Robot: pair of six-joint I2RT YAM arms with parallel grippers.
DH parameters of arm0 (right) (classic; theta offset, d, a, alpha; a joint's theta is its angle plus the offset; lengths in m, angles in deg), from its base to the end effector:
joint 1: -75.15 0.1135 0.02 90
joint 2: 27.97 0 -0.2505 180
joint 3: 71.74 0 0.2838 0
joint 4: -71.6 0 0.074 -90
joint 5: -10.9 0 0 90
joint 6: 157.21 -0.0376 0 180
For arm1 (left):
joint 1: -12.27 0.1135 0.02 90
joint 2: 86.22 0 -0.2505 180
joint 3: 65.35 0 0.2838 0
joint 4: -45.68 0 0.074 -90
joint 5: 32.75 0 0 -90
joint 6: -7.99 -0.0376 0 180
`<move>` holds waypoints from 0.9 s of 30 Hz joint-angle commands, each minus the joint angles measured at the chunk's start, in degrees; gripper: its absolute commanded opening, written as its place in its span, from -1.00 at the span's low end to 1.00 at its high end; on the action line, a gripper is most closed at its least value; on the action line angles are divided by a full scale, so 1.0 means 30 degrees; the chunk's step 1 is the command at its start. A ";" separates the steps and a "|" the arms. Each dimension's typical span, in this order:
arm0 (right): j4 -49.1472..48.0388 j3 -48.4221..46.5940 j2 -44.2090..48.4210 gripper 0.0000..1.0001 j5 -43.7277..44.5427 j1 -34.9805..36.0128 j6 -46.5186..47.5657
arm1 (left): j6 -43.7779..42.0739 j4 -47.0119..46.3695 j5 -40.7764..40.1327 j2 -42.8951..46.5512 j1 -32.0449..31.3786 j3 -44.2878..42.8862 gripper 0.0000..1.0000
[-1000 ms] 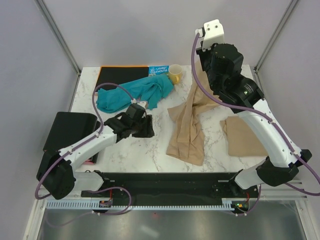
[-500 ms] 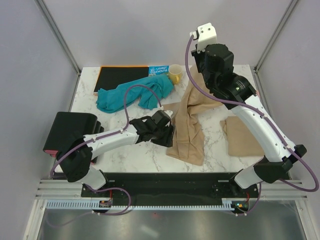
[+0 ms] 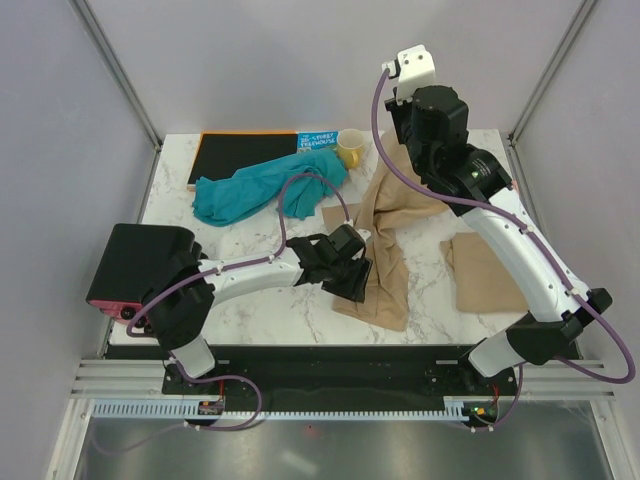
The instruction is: Fold and stack the t-shirts
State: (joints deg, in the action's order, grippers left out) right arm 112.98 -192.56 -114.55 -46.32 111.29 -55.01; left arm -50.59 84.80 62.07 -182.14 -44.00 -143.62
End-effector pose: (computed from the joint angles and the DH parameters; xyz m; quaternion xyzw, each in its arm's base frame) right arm 0.2902 0.1867 0.5101 -0.1242 0.7327 -0.0753 0.6649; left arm 0.2069 -0.3156 0.1834 0.2177 0.9324 -0.2270 0.1781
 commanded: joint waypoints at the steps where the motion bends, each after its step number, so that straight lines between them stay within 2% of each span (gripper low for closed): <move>1: -0.0992 -0.0005 0.0386 -1.00 -0.0260 -0.0094 -0.0202 | -0.0336 -0.0007 0.0357 -0.0108 -0.0256 -0.0626 0.18; 17: -0.1022 0.0171 0.0444 -1.00 -0.0465 -0.0240 -0.0290 | -0.0454 0.0022 0.0767 -0.1160 -0.0608 -0.0830 0.13; 27: -0.1051 0.0258 0.0649 -1.00 -0.0583 -0.0240 -0.0319 | -0.0512 -0.0095 0.0123 -0.1601 -0.0667 -0.0948 0.05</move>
State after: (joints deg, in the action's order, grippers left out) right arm 112.89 -191.80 -114.53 -47.55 110.85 -55.42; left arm -50.59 85.39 63.38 -186.64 -45.62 -144.41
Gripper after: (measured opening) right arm 0.010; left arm 0.534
